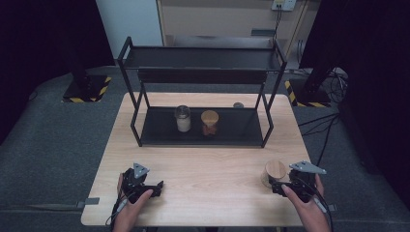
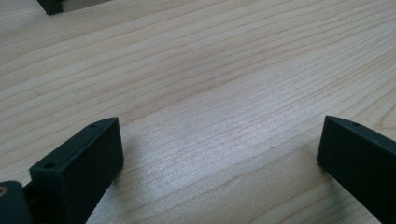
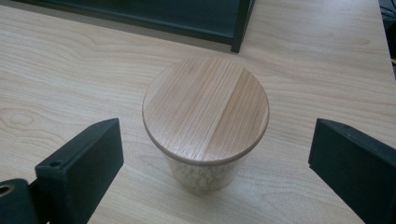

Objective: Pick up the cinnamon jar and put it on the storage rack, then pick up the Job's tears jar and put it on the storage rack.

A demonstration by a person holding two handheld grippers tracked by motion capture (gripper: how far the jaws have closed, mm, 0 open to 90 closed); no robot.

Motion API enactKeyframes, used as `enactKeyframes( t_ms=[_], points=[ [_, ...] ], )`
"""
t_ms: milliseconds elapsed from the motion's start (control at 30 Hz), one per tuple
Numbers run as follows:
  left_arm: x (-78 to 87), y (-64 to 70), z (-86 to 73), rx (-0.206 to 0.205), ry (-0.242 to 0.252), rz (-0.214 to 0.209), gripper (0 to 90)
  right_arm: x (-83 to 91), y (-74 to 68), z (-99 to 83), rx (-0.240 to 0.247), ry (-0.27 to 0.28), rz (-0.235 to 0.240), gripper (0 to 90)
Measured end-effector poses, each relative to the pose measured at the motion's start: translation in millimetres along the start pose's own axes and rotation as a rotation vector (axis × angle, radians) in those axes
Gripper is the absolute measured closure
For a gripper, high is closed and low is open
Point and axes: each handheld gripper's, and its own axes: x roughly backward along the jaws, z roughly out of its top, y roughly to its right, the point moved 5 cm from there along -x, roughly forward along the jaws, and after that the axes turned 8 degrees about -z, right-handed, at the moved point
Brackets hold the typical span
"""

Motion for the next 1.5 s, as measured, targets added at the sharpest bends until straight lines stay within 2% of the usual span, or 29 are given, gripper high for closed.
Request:
enactKeyframes(
  t_ms=[800, 1100, 1500],
  points=[
    [0.0, 0.0, 0.0, 0.000, 0.000, 0.000, 0.0, -11.1, -2.8, -24.4, -0.011, -0.033, -0.005, 3.1],
    [0.0, 0.0, 0.0, 0.000, 0.000, 0.000, 0.0, -22.2, -10.5, -24.3, 0.013, -0.041, -0.012, 3.4],
    [0.0, 0.0, 0.0, 0.000, 0.000, 0.000, 0.0, -35.8, -13.5, -22.9, 0.006, -0.053, -0.021, 4.3]
  ],
)
